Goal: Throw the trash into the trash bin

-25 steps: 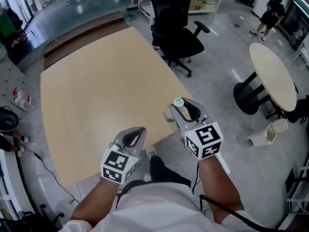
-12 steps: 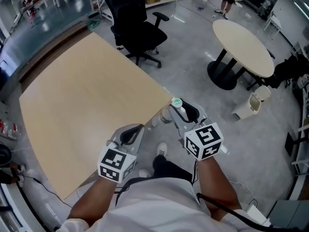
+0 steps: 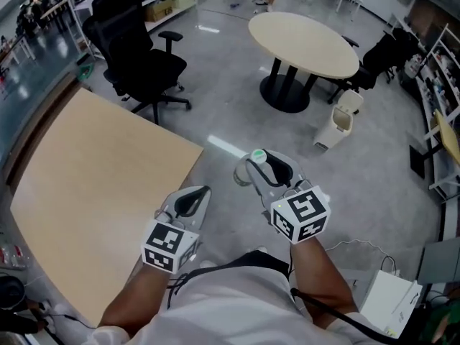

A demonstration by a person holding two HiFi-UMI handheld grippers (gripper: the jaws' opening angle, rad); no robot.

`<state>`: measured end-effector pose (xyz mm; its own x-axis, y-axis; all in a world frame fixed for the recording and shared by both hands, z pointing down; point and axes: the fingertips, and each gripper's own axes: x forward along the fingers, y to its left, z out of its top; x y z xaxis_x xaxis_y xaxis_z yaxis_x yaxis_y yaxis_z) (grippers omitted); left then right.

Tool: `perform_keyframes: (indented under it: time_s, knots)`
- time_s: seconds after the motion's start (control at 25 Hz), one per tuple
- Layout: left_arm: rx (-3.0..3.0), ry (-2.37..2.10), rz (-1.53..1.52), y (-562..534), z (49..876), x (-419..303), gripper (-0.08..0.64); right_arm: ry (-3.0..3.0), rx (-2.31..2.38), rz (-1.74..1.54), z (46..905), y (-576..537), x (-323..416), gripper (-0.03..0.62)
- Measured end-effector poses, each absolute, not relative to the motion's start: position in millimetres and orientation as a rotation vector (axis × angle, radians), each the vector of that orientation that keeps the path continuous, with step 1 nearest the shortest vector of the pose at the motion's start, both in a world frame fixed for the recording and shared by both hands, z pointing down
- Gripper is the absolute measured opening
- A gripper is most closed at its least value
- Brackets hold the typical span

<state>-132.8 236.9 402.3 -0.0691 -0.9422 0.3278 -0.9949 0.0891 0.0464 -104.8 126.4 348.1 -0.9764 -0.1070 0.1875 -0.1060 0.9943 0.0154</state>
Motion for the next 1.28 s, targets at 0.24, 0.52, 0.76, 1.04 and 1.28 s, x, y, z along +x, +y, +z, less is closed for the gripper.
perform_keyframes:
  time_s: [0.24, 0.52, 0.76, 1.04, 1.28]
  knots:
    - [2.076, -1.997, 0.284, 175.3, 394.5, -91.9, 0.008, -2.938, 0.348, -0.011, 342.0, 70.6, -43.1, 0.152]
    - [2.26, -1.821, 0.321, 105.8, 394.0, -25.9, 0.008, -2.9, 0.597, 0.012, 343.6, 13.6, 42.5, 0.152]
    - [2.402, -1.701, 0.32, 59.8, 390.9, 33.6, 0.008, -2.868, 0.783, 0.018, 340.1, -11.2, 121.2, 0.152]
    - [2.517, -1.542, 0.333, 22.6, 395.9, 96.2, 0.008, -2.796, 0.966, 0.026, 346.5, -28.9, 206.3, 0.152]
    - [2.57, -1.447, 0.358, -0.3, 393.4, 132.6, 0.008, -2.772, 1.074, 0.065, 352.4, -29.4, 253.4, 0.152]
